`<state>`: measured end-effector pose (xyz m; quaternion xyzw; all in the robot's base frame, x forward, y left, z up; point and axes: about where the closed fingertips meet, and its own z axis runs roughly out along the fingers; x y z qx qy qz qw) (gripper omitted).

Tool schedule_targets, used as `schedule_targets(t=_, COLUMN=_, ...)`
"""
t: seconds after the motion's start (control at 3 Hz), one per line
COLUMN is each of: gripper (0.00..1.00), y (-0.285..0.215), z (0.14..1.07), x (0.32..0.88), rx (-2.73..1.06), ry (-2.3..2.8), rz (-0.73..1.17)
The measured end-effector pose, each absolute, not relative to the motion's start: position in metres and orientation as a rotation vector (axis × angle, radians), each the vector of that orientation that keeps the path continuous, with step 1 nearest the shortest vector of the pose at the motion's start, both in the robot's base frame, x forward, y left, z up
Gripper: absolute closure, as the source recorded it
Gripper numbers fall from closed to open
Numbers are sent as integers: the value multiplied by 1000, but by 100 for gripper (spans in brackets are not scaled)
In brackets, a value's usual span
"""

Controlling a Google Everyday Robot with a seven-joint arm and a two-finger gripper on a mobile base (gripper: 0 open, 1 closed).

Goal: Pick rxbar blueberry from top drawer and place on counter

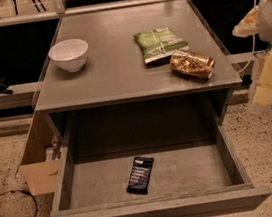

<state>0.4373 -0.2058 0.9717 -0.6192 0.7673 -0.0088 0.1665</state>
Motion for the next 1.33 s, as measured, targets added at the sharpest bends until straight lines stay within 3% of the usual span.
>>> schedule_targets(t=1.0, gripper=0, y=-101, z=914, x=424, rx=-1973, ry=2017, rz=171)
schedule_targets(t=1.33, gripper=0, y=-101, z=914, x=426, rx=-1961, ry=2015, rz=179)
